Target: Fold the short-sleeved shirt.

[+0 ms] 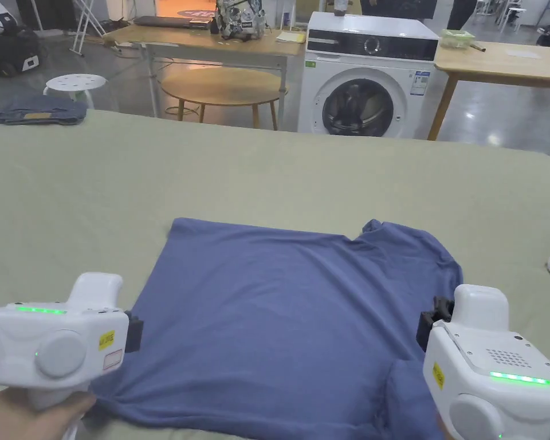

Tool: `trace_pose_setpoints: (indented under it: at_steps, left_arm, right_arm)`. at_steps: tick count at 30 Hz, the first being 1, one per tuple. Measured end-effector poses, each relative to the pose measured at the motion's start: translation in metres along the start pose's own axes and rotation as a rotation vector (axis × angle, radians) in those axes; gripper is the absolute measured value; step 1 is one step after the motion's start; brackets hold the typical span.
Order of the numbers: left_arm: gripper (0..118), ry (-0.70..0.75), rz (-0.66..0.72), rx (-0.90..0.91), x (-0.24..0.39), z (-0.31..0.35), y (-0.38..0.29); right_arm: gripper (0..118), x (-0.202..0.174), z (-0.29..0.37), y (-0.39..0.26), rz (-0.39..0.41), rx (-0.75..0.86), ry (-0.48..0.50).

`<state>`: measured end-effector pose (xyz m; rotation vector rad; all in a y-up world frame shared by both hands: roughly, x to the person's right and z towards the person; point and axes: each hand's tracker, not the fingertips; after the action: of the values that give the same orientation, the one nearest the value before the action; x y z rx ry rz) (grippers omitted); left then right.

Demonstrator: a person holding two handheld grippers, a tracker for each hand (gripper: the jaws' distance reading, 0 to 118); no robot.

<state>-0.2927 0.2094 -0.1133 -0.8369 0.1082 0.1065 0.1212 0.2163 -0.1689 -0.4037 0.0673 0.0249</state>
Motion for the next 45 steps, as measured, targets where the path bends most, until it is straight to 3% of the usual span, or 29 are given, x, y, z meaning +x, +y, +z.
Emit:
trace_pose_setpoints:
  at_steps: [4,5,7,8,10,17,20,23,25,26,28,31,33,34,40,41,42,45]
  left_arm:
    - [4,-0.013,0.036,-0.128,-0.023,0.0,-0.014]
    - [13,-0.013,0.045,-0.136,-0.027,0.0,-0.017]
    - [50,0.002,0.051,-0.156,-0.034,-0.005,-0.021]
    - [59,0.014,0.059,-0.169,-0.037,-0.007,-0.024]
    - [64,0.045,0.071,-0.205,-0.041,-0.015,-0.028]
    - [64,0.103,0.102,-0.364,-0.038,-0.051,-0.052]
    - [63,0.133,0.006,-0.323,-0.026,-0.047,-0.056]
    - [44,0.124,0.01,-0.324,-0.028,-0.045,-0.055]
    - [13,0.105,0.006,-0.317,-0.027,-0.043,-0.054]
    - [5,0.095,-0.002,-0.308,-0.028,-0.04,-0.054]
    - [3,0.052,0.013,-0.296,-0.029,-0.038,-0.052]
    - [3,0.063,-0.006,-0.303,-0.027,-0.04,-0.053]
    - [3,0.071,-0.015,-0.301,-0.025,-0.039,-0.053]
    - [3,0.076,-0.02,-0.298,-0.023,-0.038,-0.054]
    - [3,0.079,-0.025,-0.291,-0.023,-0.036,-0.055]
    - [3,0.076,-0.021,-0.289,-0.024,-0.035,-0.055]
    - [3,0.075,-0.019,-0.288,-0.024,-0.034,-0.055]
    - [3,0.065,-0.012,-0.284,-0.026,-0.03,-0.055]
  right_arm:
    - [0,0.001,-0.003,-0.008,0.002,-0.035,-0.001]
    - [0,0.001,-0.004,-0.01,0.001,-0.044,0.0]
    - [0,0.001,-0.006,-0.015,0.003,-0.063,0.002]
    - [0,0.001,-0.002,-0.015,0.003,-0.07,-0.002]
    - [0,0.001,-0.003,-0.019,0.003,-0.086,0.0]
    - [0,0.007,-0.002,-0.031,0.009,-0.124,-0.002]
    - [0,0.015,-0.004,-0.04,0.006,-0.139,-0.009]
    - [0,0.025,-0.003,-0.043,-0.001,-0.178,-0.014]
    - [0,0.032,0.003,-0.042,-0.007,-0.22,-0.02]
    - [5,0.039,0.004,-0.043,-0.009,-0.249,-0.025]
    - [35,0.052,0.009,-0.043,-0.013,-0.295,-0.039]
    - [45,0.071,0.011,-0.049,0.005,-0.384,-0.052]
    - [66,0.084,0.009,-0.058,0.002,-0.416,-0.06]
    - [67,0.088,0.009,-0.063,0.006,-0.444,-0.057]
    - [64,0.092,0.0,-0.096,0.045,-0.624,-0.042]
    - [54,0.092,-0.003,-0.102,0.042,-0.641,-0.031]
    - [33,0.093,-0.005,-0.106,0.028,-0.645,-0.006]
    - [11,0.092,0.002,-0.106,0.003,-0.604,0.009]
